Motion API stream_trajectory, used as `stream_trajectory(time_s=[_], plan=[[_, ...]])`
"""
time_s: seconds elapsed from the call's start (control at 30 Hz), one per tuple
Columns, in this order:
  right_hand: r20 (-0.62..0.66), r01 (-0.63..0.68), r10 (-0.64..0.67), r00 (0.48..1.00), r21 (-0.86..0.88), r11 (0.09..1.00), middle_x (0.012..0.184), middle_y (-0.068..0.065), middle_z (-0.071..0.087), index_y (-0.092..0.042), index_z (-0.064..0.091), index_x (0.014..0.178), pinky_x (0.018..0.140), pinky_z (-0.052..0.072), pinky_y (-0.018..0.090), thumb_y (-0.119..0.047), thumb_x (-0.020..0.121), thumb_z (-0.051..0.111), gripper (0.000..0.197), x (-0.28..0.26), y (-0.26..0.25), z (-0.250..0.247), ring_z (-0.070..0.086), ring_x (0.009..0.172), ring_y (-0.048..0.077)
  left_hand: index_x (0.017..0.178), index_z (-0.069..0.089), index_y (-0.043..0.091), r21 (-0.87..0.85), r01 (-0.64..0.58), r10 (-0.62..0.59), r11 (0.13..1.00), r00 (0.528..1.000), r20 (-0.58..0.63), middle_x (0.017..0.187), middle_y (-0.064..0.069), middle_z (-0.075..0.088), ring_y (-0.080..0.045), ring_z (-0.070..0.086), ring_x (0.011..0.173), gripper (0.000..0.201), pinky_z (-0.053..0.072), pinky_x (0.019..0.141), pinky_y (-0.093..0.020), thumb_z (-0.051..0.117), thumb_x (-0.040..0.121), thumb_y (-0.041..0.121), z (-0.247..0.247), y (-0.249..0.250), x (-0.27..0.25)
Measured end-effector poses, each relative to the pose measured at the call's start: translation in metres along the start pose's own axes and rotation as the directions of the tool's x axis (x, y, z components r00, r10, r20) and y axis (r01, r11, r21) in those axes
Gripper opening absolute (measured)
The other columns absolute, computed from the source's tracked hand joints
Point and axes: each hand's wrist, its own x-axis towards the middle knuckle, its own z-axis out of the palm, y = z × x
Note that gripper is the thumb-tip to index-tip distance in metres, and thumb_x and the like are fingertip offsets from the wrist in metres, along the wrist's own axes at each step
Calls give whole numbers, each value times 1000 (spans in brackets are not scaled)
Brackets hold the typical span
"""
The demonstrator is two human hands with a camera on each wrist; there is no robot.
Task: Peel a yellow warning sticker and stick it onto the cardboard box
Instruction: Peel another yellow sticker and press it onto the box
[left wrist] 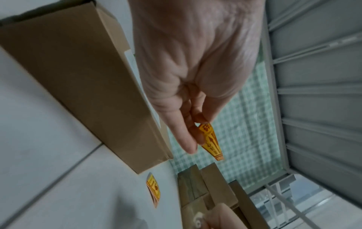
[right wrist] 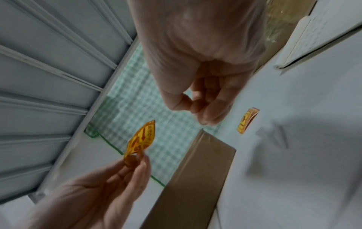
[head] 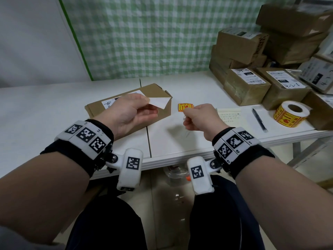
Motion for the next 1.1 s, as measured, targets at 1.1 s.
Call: stream_trajectory(time_s=[1.1], plan=[[220,520,-476,851,-479,708,60,-14,55,-28,57,62,73,52,31,-19,70,67,16,-10,-15,43,56,68,11,80,59,6,261,78,-44,962,990,-133,80,-14,66,-22,69,71,8,59,70,-31,55,87,8,-1,-1,-7]])
